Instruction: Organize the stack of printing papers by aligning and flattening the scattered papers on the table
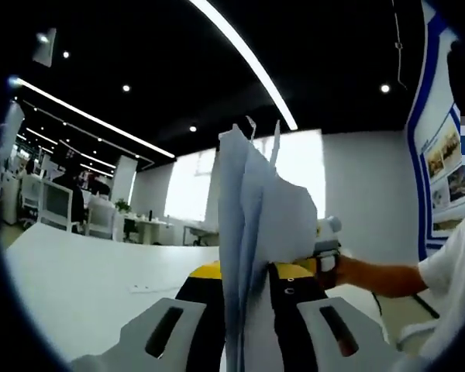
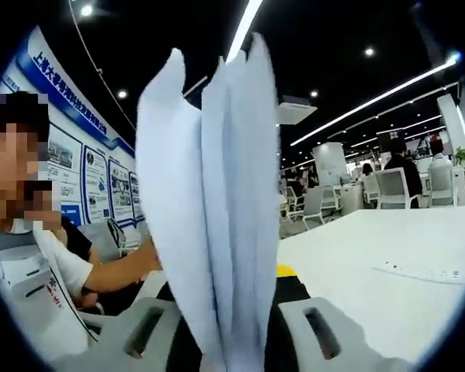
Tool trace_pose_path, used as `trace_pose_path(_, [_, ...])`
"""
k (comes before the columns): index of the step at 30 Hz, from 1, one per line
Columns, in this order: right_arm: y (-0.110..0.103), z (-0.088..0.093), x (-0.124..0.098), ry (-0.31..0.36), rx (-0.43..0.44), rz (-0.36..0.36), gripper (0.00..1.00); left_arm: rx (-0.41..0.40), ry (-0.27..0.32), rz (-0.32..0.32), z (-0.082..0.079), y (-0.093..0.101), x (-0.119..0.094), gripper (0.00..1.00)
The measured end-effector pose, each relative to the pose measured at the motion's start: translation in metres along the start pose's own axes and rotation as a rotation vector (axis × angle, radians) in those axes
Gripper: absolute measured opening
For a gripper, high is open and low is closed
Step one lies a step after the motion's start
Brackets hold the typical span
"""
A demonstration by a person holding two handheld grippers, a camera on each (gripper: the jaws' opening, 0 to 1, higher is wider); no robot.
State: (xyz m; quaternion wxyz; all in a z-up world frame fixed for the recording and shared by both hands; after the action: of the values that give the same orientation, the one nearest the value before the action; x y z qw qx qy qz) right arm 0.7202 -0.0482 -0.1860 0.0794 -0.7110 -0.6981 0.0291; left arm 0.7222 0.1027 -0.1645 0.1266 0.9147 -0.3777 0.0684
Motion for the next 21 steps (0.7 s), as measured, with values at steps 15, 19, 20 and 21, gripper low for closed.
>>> trace_pose_path(15, [-0.003,-0.006,0.004,-0.026,-0.026,-0.019,0.00,0.067,0.021,0.001,-0.005,0.010,0.002,0.21])
trace_pose_path(19, [-0.001,-0.007,0.000,-0.028,-0.020,-0.001,0.00,0.065,0.011,-0.012,-0.005,0.008,-0.004,0.22])
trace_pose_path(20, [0.000,-0.007,0.000,-0.026,-0.012,0.003,0.00,0.072,0.016,-0.016,-0.005,0.008,-0.006,0.22])
trace_pose_path(21, [0.000,-0.007,0.000,-0.026,-0.011,0.002,0.00,0.076,0.019,-0.018,-0.006,0.008,-0.007,0.21])
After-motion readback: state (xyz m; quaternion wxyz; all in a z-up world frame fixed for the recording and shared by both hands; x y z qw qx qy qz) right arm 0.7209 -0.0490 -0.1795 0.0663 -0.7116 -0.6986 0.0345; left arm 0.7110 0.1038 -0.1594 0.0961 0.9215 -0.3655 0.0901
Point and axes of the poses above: the point that each gripper's makers call its tool centre point, and the gripper's own axes: x roughly forward along the fingers, y roughly to its right, z roughly out of its underside, the point moved 4 cm from there along -x, roughly backward along the fingers, and after that the axes turned 12 degrees about -z, right-handed, at the moved point
